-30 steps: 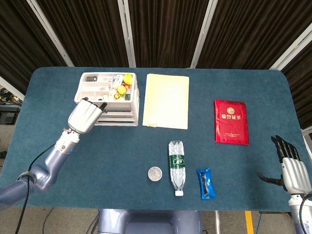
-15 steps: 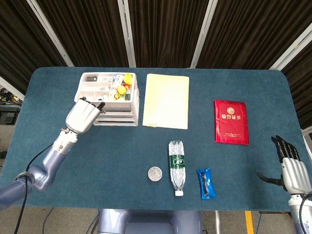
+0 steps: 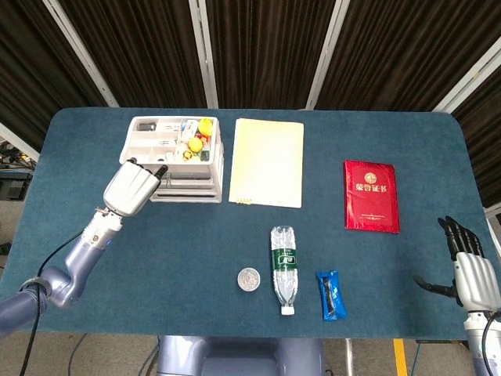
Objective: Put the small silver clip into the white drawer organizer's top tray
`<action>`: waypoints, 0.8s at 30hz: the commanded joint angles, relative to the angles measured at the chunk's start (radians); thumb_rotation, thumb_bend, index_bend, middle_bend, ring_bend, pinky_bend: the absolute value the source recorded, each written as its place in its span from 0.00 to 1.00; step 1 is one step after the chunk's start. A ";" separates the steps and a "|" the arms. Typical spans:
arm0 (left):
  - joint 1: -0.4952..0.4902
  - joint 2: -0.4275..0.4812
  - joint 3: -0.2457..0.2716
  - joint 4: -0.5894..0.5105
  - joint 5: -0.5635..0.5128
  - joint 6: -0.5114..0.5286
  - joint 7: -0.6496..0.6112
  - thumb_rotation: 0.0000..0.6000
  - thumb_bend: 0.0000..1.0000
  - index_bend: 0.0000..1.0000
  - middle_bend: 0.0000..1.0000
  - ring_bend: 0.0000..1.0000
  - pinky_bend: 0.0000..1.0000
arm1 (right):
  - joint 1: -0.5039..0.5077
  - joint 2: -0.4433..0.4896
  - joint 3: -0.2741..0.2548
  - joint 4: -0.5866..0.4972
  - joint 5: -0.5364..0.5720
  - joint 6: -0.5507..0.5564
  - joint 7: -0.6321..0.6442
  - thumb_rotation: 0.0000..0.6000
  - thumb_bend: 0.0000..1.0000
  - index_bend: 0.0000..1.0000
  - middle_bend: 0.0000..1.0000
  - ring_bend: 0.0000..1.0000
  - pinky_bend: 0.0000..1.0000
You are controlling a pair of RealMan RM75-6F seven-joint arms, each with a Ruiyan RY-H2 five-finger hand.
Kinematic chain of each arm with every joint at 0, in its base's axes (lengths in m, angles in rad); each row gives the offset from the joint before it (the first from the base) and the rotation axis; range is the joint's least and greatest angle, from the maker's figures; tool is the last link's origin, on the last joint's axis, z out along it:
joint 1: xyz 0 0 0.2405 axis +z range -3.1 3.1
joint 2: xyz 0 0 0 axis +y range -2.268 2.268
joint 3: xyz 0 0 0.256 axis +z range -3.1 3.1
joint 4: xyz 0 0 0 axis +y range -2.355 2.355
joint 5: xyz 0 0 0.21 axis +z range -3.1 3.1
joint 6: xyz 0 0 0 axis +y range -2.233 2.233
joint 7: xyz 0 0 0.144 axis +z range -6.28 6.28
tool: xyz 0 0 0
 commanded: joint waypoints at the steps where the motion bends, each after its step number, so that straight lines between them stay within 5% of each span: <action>1: 0.002 0.001 -0.002 -0.004 -0.006 -0.006 0.006 1.00 0.30 0.45 1.00 0.98 0.88 | -0.001 -0.002 0.001 0.002 -0.002 0.003 0.001 1.00 0.00 0.01 0.00 0.00 0.00; 11: 0.016 0.010 -0.010 -0.030 -0.017 0.005 0.005 1.00 0.30 0.44 1.00 0.97 0.88 | -0.002 -0.002 0.001 0.004 -0.003 0.002 0.003 1.00 0.00 0.01 0.00 0.00 0.00; 17: 0.075 0.047 -0.028 -0.147 -0.033 0.096 -0.026 1.00 0.30 0.40 0.99 0.94 0.85 | 0.000 0.001 -0.001 0.006 -0.003 -0.006 0.008 1.00 0.00 0.01 0.00 0.00 0.00; 20: 0.132 0.085 -0.017 -0.254 -0.041 0.150 -0.032 1.00 0.29 0.36 0.85 0.84 0.74 | 0.001 0.003 -0.004 0.007 -0.004 -0.012 0.007 1.00 0.00 0.01 0.00 0.00 0.00; 24: 0.248 0.169 0.032 -0.470 -0.077 0.213 0.002 1.00 0.28 0.29 0.53 0.57 0.55 | 0.005 0.010 -0.012 0.008 -0.003 -0.031 -0.001 1.00 0.00 0.01 0.00 0.00 0.00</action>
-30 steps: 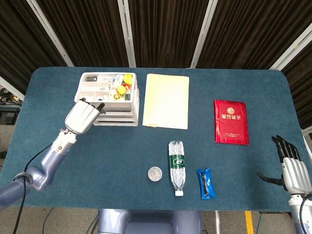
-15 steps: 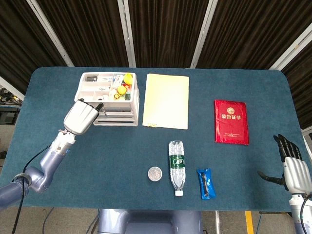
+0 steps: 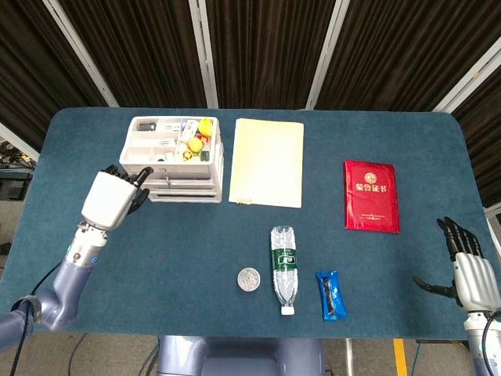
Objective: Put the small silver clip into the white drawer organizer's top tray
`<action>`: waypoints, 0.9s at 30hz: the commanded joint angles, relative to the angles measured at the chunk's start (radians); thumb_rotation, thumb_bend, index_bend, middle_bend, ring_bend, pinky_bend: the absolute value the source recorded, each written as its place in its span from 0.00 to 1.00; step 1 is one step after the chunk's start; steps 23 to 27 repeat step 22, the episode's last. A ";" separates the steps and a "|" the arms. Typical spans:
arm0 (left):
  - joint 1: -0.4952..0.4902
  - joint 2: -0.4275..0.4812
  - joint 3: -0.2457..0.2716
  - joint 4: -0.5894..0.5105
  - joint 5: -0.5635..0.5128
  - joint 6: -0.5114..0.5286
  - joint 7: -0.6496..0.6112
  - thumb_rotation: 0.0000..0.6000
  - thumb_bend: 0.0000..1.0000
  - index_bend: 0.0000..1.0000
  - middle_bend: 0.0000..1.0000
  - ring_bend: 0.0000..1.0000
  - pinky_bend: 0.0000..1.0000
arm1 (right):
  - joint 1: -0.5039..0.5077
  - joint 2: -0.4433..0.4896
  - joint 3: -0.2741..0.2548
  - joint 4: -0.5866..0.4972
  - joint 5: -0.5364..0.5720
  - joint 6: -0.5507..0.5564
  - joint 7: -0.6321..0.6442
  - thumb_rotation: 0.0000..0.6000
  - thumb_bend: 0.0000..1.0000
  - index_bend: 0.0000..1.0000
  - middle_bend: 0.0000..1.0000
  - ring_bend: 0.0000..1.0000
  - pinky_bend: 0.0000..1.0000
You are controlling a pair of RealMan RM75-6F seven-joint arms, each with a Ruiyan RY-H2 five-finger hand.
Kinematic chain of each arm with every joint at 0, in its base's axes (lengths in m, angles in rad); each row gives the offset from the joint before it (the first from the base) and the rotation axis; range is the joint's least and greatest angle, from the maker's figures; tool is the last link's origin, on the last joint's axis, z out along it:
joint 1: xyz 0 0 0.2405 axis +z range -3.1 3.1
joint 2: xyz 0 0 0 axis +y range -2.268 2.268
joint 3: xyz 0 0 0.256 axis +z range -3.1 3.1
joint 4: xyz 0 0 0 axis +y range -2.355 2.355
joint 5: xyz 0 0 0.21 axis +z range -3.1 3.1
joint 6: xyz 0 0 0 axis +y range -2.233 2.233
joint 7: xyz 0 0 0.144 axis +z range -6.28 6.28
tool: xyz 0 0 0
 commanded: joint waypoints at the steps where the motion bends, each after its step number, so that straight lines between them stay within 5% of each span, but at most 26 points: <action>1: 0.143 0.100 0.056 -0.235 -0.042 0.093 0.026 1.00 0.27 0.26 0.43 0.46 0.47 | 0.003 0.006 -0.005 -0.001 0.002 -0.012 -0.004 1.00 0.00 0.01 0.00 0.00 0.00; 7: 0.288 0.200 0.172 -0.454 -0.095 0.119 0.032 1.00 0.21 0.07 0.03 0.03 0.06 | 0.005 0.009 -0.008 0.000 -0.001 -0.015 -0.023 1.00 0.00 0.01 0.00 0.00 0.00; 14: 0.387 0.290 0.253 -0.541 -0.088 0.131 -0.050 0.98 0.21 0.00 0.00 0.00 0.00 | 0.003 -0.002 -0.012 0.014 -0.021 0.003 -0.045 1.00 0.00 0.01 0.00 0.00 0.00; 27: 0.463 0.316 0.275 -0.489 -0.054 0.168 -0.145 0.97 0.21 0.00 0.00 0.00 0.00 | 0.002 -0.007 -0.015 0.023 -0.028 0.008 -0.043 1.00 0.00 0.01 0.00 0.00 0.00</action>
